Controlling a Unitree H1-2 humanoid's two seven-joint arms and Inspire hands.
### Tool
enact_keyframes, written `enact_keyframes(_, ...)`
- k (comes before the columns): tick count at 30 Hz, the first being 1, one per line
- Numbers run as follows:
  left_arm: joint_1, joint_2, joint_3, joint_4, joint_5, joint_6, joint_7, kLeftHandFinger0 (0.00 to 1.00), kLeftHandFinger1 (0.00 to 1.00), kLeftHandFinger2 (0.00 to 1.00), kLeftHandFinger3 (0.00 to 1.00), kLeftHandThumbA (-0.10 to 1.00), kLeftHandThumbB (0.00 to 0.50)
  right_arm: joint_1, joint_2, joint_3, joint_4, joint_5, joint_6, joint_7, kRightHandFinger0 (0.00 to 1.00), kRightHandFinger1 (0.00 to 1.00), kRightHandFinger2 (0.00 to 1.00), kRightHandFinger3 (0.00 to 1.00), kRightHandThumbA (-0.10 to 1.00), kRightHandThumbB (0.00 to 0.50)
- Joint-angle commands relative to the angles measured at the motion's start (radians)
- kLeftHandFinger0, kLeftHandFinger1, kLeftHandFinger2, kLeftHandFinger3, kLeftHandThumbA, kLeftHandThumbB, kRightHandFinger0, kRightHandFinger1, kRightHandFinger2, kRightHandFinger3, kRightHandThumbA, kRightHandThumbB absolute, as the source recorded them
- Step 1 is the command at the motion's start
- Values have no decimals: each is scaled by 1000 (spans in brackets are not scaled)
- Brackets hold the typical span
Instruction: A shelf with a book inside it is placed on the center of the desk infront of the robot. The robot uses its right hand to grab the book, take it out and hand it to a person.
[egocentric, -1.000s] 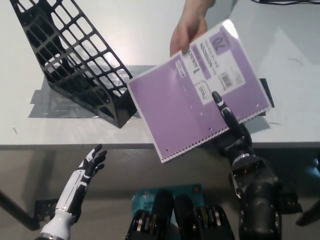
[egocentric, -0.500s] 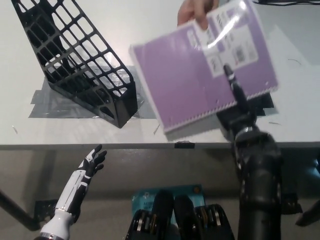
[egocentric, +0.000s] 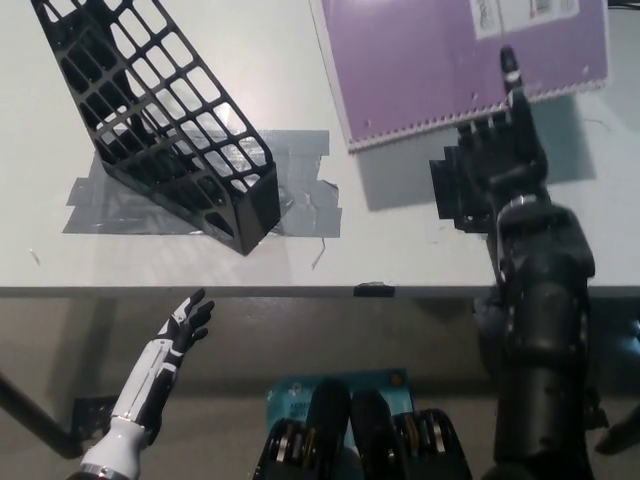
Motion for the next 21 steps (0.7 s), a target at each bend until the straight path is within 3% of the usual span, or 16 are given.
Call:
enact_keyframes(1, -20, 13, -2, -32, -2, -12, -14, 1000, 1000, 1000, 1000, 1000, 304, 90, -55, 168, -154, -52, -37, 347, 1000, 1000, 1000, 1000, 1000, 483)
enact_keyframes(11, -10, 6, 15, -38, -59, -8, -24, 1000, 1000, 1000, 1000, 1000, 304, 365, -174, 409, -734, -211, -42, 350, 1000, 1000, 1000, 1000, 1000, 498)
enact_keyframes(21, 21, 5, 19, -30, -59, -24, -19, 1000, 1000, 1000, 1000, 1000, 292, 599, -248, 500, -1004, -411, -197, 391, 1000, 1000, 1000, 1000, 1000, 491)
